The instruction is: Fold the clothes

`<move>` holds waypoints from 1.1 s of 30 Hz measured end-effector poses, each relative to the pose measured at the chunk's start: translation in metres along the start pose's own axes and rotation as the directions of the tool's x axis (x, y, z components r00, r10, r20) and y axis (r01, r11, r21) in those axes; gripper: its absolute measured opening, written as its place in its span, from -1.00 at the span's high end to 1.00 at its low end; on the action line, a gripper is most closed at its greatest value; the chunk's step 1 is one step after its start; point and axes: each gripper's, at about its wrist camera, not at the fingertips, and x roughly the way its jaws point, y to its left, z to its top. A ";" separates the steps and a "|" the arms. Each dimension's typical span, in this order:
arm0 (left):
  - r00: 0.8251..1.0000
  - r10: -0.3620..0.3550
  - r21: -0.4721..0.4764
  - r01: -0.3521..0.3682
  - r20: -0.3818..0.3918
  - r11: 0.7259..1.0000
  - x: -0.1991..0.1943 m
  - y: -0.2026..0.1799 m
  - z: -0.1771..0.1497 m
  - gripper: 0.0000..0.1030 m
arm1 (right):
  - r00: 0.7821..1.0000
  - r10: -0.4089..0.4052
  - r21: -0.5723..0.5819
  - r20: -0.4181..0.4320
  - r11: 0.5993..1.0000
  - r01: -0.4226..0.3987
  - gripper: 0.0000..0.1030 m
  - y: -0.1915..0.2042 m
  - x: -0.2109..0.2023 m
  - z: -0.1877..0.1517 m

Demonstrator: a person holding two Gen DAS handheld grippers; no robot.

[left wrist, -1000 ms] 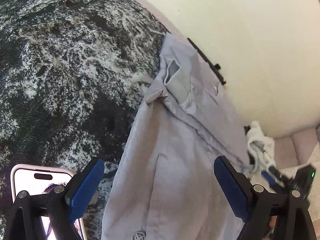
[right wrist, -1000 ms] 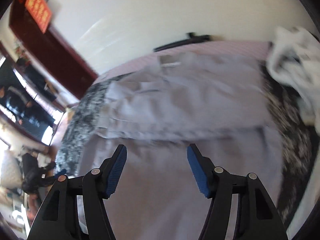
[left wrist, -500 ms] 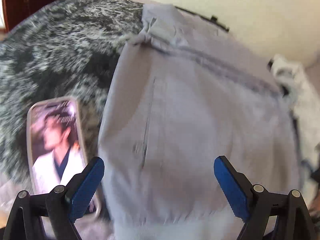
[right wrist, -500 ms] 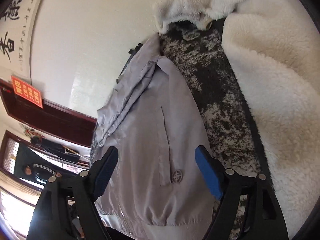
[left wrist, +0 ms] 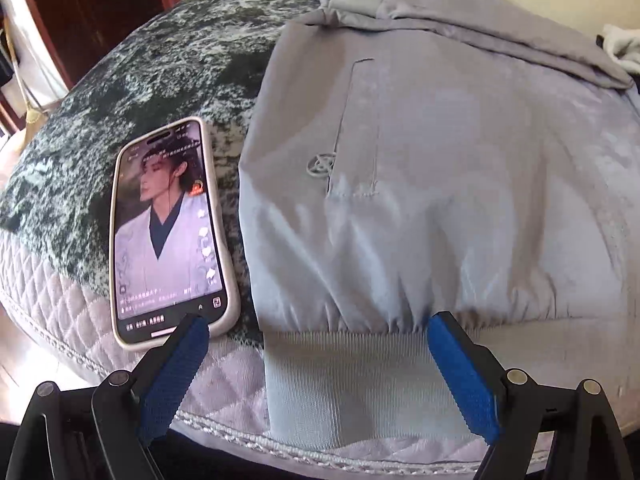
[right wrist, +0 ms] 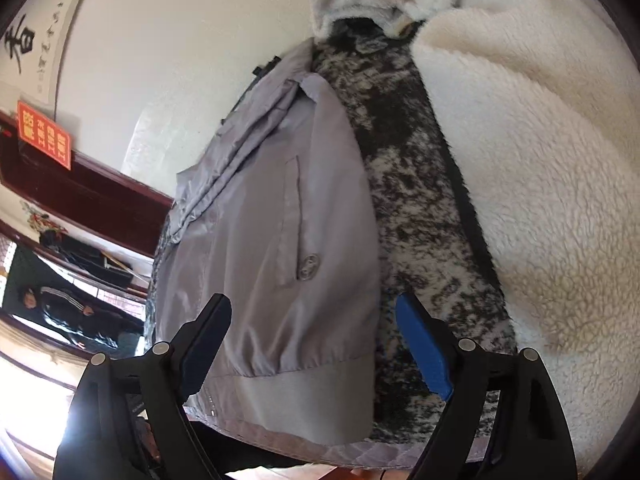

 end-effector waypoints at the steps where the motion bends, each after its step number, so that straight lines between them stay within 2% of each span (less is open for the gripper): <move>1: 1.000 0.000 -0.007 0.000 0.002 1.000 -0.001 0.001 -0.001 -0.80 | 1.000 0.005 0.011 -0.021 1.000 -0.005 -0.70 -0.005 0.004 0.000; 3: 1.000 -0.014 -0.017 0.014 -0.003 1.000 0.000 0.004 -0.002 -0.80 | 0.997 0.016 0.022 -0.069 1.000 -0.015 -0.70 -0.016 0.012 -0.003; 6: 0.990 -0.131 -0.052 0.128 -0.052 0.990 0.009 0.007 -0.004 -0.80 | 0.992 0.054 0.029 -0.116 0.998 -0.051 -0.71 -0.019 0.021 -0.005; 8: 0.971 -0.229 -0.097 0.222 -0.068 0.970 0.014 0.013 -0.003 -0.81 | 0.987 0.088 0.039 -0.137 0.996 -0.084 -0.71 -0.018 0.027 -0.004; 11: 0.924 -0.375 -0.169 0.358 -0.079 0.918 0.019 0.024 -0.001 -0.84 | 0.978 0.135 0.071 -0.158 0.990 -0.125 -0.77 -0.019 0.035 -0.002; 14: 0.911 -0.404 -0.162 0.388 -0.079 0.907 0.018 0.028 0.007 -0.83 | 0.972 0.168 0.102 -0.165 0.983 -0.153 -0.79 -0.021 0.041 0.003; 18: 0.898 -0.433 -0.147 0.419 -0.078 0.896 0.016 0.032 0.018 -0.67 | 0.964 0.194 0.099 -0.183 0.979 -0.179 -0.79 -0.017 0.049 0.006; 19: 0.890 -0.449 -0.146 0.435 -0.081 0.889 0.016 0.032 0.018 -0.65 | 0.959 0.205 0.092 -0.196 0.977 -0.190 -0.79 -0.014 0.051 0.006; 23: 0.826 -0.561 -0.170 0.546 -0.053 0.821 0.005 0.042 0.020 -0.56 | 0.932 0.252 0.072 -0.260 0.968 -0.242 -0.74 -0.002 0.061 0.002; 24: 0.817 -0.575 -0.165 0.561 -0.045 0.811 0.001 0.043 0.021 -0.56 | 0.927 0.256 0.068 -0.274 0.967 -0.247 -0.74 0.001 0.063 0.001; 26: 0.837 -0.545 -0.148 0.533 -0.046 0.833 -0.004 0.045 0.023 -0.56 | 0.926 0.242 0.060 -0.289 0.970 -0.234 -0.72 0.003 0.067 0.001; 27: 0.868 -0.493 -0.137 0.482 -0.058 0.865 -0.003 0.045 0.023 -0.56 | 0.925 0.243 0.065 -0.290 0.970 -0.235 -0.72 0.003 0.068 0.001; 28: 0.907 -0.413 -0.127 0.402 -0.076 0.907 0.002 0.046 0.023 -0.56 | 0.925 0.244 0.070 -0.292 0.970 -0.234 -0.71 0.003 0.069 0.002; 29: 0.928 -0.358 -0.133 0.344 -0.104 0.930 0.010 0.047 0.023 -0.52 | 0.924 0.244 0.078 -0.293 0.970 -0.231 -0.68 0.002 0.070 0.002; 31: 0.926 -0.361 -0.153 0.343 -0.108 0.927 0.015 0.048 0.024 -0.61 | 0.924 0.242 0.087 -0.296 0.970 -0.226 -0.67 0.003 0.072 0.003; 33: 0.938 -0.320 -0.094 0.310 -0.131 0.946 0.015 0.036 0.024 -0.64 | 0.923 0.234 0.071 -0.307 0.972 -0.223 -0.67 0.006 0.074 0.001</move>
